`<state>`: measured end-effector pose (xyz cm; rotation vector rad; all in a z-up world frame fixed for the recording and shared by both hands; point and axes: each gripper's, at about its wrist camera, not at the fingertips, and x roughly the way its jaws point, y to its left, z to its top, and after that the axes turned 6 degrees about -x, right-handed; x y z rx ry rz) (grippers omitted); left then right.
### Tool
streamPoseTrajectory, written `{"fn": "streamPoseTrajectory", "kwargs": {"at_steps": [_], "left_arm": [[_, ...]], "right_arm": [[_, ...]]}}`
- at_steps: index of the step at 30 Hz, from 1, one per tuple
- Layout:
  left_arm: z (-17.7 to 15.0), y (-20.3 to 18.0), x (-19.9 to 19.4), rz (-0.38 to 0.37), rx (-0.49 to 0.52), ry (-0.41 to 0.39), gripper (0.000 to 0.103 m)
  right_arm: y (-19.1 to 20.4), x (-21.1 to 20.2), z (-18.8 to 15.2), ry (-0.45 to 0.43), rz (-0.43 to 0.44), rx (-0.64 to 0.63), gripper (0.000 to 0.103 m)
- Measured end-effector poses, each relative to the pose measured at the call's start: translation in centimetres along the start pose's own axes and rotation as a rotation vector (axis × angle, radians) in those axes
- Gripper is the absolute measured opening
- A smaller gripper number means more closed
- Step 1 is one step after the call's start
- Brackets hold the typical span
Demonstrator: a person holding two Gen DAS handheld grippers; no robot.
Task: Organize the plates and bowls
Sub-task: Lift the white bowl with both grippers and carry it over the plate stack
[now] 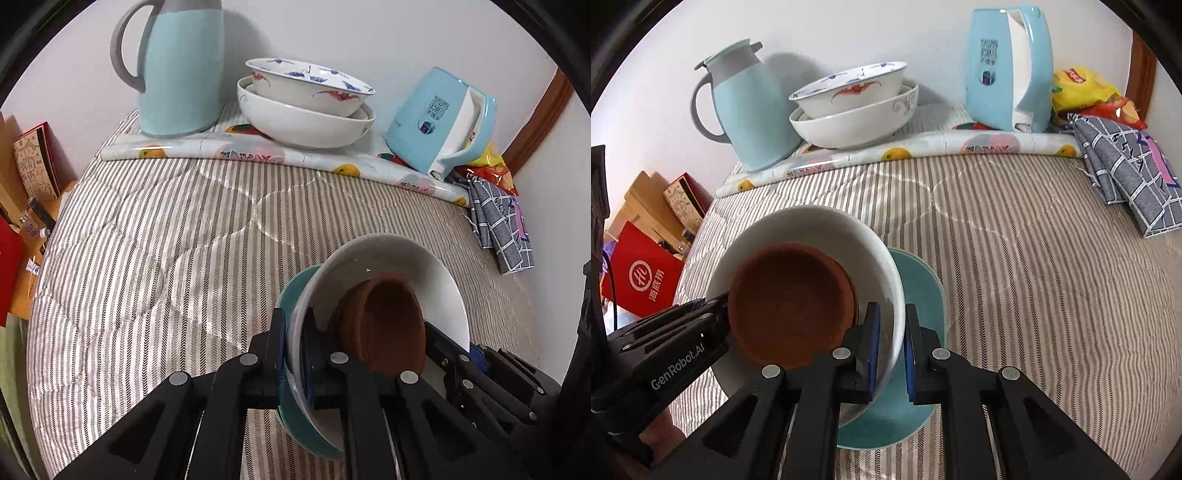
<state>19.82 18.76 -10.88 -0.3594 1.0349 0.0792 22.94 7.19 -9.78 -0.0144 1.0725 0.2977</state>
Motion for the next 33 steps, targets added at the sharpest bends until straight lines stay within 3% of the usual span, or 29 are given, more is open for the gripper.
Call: {"fn": "streamPoseTrajectory", "kwargs": {"at_steps": [20,22,30,33], "left_arm": [[0.1,-0.2,1.7,-0.037,-0.007,0.047,0.012],[0.0,-0.2,1.7,-0.035,0.004,0.047,0.012],[-0.1,-0.5,1.6,-0.014,0.018,0.053,0.014],[-0.1,-0.5,1.5,-0.008,0.021,0.051,0.015]], "right_arm": [[-0.8,0.8,0.1,0.019,0.012,-0.033,0.016],[-1.0,0.6,0.2,0.013,0.000,-0.037,0.021],[-1.2,0.3,0.1,0.013,0.000,-0.049,0.023],[-1.2,-0.1,0.0,0.006,-0.002,-0.051,0.028]]}}
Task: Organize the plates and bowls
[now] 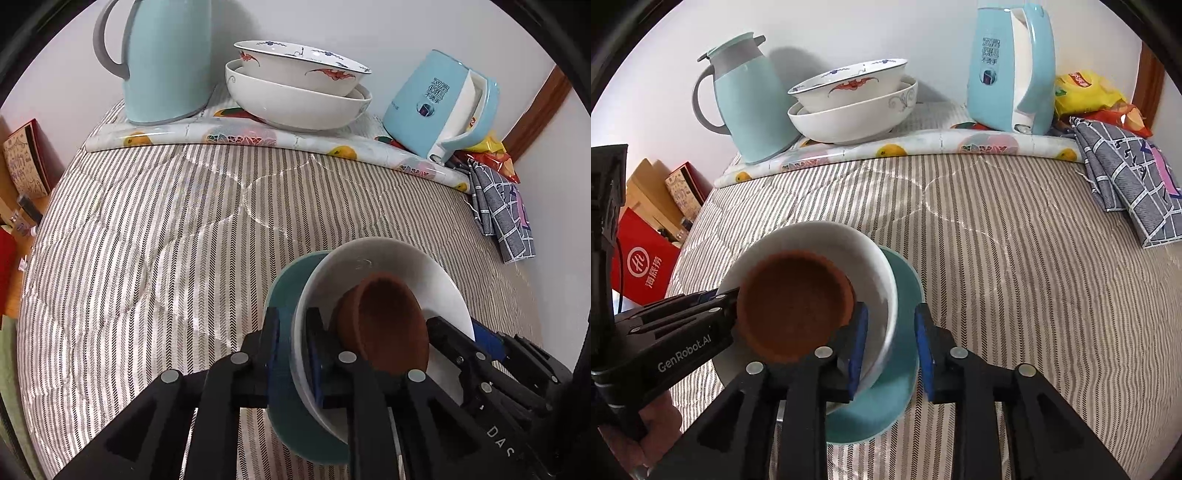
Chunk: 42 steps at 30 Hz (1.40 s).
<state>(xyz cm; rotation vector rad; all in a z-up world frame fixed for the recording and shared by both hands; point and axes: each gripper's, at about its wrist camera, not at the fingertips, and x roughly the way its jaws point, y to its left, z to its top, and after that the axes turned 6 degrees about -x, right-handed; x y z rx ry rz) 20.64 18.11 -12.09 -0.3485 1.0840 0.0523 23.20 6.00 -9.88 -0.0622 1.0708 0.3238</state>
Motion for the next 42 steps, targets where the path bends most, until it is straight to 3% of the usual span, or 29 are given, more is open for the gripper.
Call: {"fn": "streamPoseTrajectory", "kwargs": {"at_steps": [4,8,20,30,34,42], "left_arm": [[0.0,-0.1,-0.5,0.004,0.002,-0.006,0.016],[-0.1,-0.1,-1.2,0.014,0.005,-0.022,0.024],[-1.9,-0.3,-5.2,0.025,0.001,-0.076,0.024],[-5.7,-3.3,-10.3,-0.011,0.042,-0.173,0.045],[-7.9,-5.2,-12.1,0.019,0.088,-0.224,0.047],[-11.8,-7.8,-15.0,0.045,0.106,-0.306,0.065]], "right_arm": [[-0.2,-0.3,-0.1,-0.003,0.011,0.007,0.029],[-0.2,-0.7,-0.2,-0.008,0.012,0.009,0.030],[0.4,-3.9,-1.4,-0.043,0.003,-0.024,0.032],[0.2,-10.2,-4.4,-0.138,-0.087,-0.040,0.066],[-0.5,-12.8,-6.4,-0.185,-0.110,-0.020,0.077],[-2.7,-16.3,-9.8,-0.186,-0.167,0.006,0.082]]}}
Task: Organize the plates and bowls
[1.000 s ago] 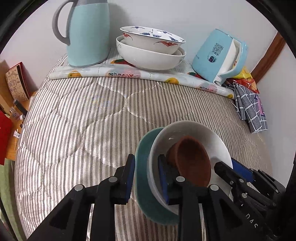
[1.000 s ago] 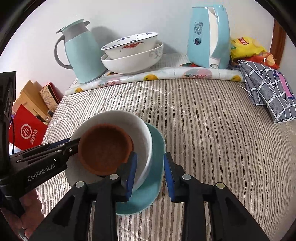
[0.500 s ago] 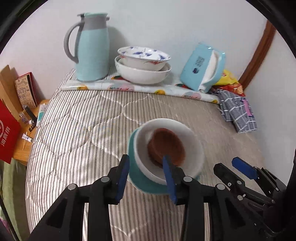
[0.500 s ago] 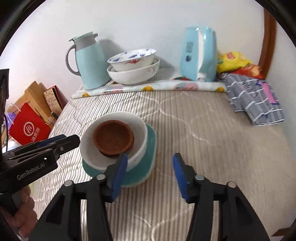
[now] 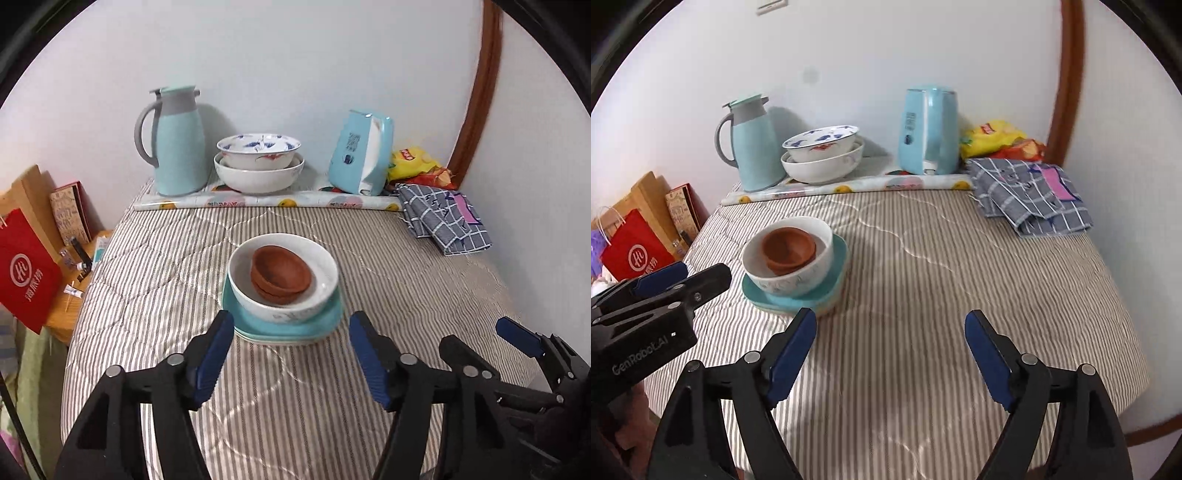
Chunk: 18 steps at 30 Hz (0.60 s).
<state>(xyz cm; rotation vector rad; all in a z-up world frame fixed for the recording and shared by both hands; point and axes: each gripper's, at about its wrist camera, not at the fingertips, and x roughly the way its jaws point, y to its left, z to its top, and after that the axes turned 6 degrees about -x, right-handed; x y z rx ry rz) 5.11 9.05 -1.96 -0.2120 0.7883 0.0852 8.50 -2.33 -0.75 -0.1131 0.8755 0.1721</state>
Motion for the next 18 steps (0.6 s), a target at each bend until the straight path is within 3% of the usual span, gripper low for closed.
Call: {"fn": "streamPoseTrajectory", "kwargs": {"at_steps": [3,6,18], "left_arm": [[-0.9,-0.7,-1.2,-0.006,-0.003,-0.014,0.070],[-1.8,-1.3,-2.2,-0.015,-0.006,-0.020,0.081],[-4.0,-2.2,-4.8,0.018,-0.012,-0.038,0.085]], "right_arm": [[-1.0,-1.1,-1.1,-0.006,-0.011,0.013,0.082],[-1.7,-2.4,-2.3,-0.020,-0.021,0.016,0.093],[-3.2,-6.1,-4.5,-0.065,-0.022,0.028,0.093]]}}
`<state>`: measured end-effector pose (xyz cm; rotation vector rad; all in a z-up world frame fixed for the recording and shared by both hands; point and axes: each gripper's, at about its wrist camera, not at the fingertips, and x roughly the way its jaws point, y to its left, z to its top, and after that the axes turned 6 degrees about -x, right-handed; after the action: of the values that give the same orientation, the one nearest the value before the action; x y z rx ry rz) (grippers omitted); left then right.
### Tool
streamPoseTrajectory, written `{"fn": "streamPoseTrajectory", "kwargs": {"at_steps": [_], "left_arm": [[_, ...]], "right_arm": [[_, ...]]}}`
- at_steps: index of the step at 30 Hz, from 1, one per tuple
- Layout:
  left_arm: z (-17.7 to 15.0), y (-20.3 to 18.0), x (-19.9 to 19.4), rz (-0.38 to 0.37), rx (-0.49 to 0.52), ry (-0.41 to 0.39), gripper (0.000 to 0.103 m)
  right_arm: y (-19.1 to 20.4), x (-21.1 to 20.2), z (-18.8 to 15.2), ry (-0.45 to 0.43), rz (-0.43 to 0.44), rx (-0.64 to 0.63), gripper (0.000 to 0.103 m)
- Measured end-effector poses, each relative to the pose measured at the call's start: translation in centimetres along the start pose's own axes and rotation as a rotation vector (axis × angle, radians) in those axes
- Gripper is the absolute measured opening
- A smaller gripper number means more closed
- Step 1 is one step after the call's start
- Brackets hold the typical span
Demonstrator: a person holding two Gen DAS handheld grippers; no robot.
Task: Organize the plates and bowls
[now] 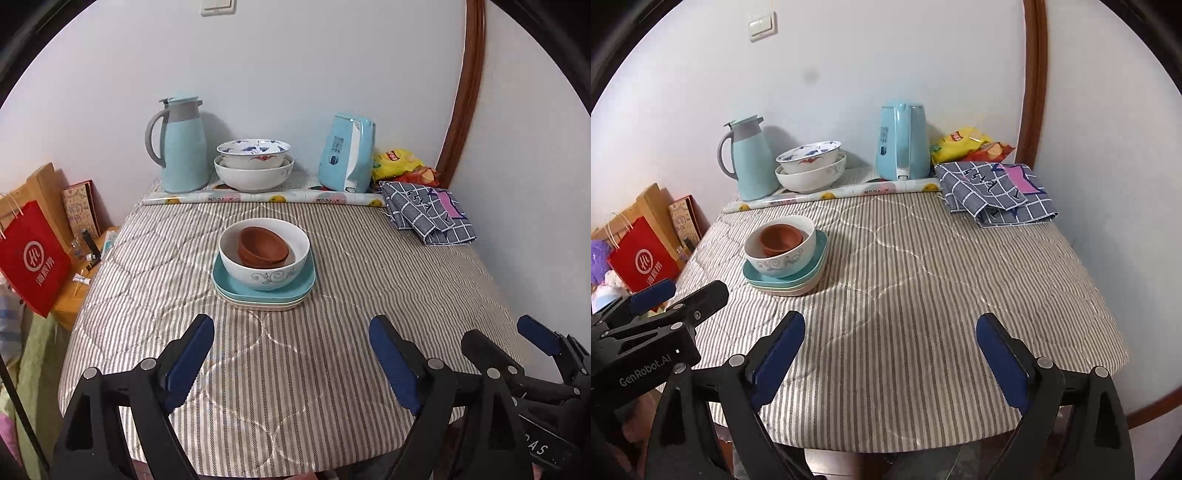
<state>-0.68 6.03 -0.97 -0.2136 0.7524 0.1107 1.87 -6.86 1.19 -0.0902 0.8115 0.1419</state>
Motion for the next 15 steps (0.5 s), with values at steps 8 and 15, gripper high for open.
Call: {"fn": "streamPoseTrajectory", "kwargs": {"at_steps": [8,15], "left_arm": [[-0.02,0.09,-0.86,0.007,-0.007,-0.015,0.086],[-0.34,0.09,-0.96,0.013,-0.010,-0.014,0.086]], "right_arm": [[-0.44,-0.55,-0.32,0.000,-0.003,0.007,0.093],[-0.78,-0.77,-0.55,0.005,-0.006,0.015,0.093]]}}
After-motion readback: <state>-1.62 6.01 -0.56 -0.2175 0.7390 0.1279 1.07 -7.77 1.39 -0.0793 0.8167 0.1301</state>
